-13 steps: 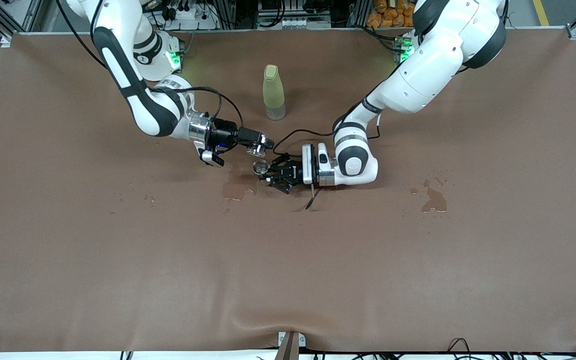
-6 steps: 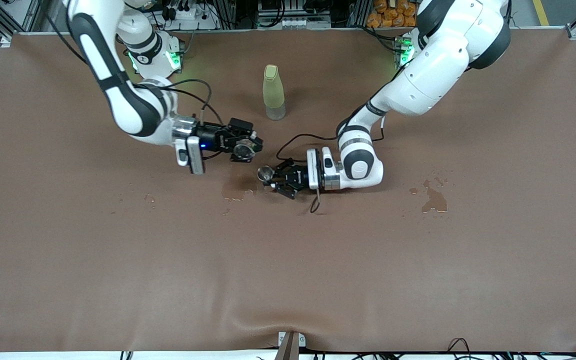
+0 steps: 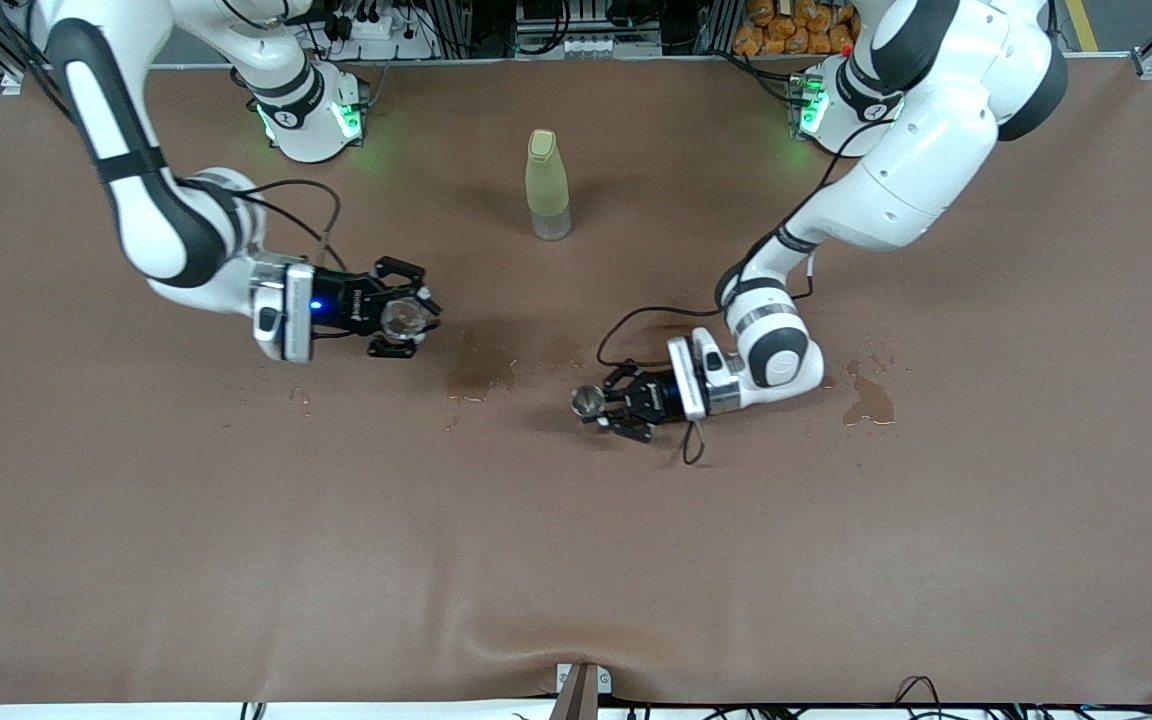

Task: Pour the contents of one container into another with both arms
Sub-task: 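Carry the beaker back with the right gripper while the left gripper lowers the jigger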

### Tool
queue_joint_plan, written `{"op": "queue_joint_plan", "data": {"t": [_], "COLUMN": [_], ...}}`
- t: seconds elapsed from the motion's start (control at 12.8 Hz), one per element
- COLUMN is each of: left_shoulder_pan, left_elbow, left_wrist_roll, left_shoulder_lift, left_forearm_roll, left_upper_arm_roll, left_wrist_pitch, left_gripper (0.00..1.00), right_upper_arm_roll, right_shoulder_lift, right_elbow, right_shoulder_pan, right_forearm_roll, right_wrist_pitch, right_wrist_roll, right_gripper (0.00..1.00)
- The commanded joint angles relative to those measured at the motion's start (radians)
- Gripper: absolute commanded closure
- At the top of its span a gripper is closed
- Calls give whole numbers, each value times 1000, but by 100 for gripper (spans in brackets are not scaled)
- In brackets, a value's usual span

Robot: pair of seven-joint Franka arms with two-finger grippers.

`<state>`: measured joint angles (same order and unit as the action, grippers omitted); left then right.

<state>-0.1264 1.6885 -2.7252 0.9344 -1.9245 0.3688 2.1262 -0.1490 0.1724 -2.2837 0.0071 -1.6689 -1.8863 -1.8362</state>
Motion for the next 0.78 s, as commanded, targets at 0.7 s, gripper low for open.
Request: {"op": "queue_joint_plan", "data": {"t": [0.7], "left_shoulder_pan": [528], "left_elbow": [83], "left_wrist_roll": [289], "left_shoulder_lift": [-101], "left_forearm_roll": [680], "left_upper_arm_roll": [19], "left_wrist_pitch": [-323], "left_gripper": [100], "right_upper_arm_roll": [186], "right_shoulder_lift": [159], "right_elbow": [182], "right_shoulder_pan": [-305], "right_forearm_roll": [497], "right_wrist_pitch": [357], "right_wrist_roll": [-515], "right_gripper": [100]}}
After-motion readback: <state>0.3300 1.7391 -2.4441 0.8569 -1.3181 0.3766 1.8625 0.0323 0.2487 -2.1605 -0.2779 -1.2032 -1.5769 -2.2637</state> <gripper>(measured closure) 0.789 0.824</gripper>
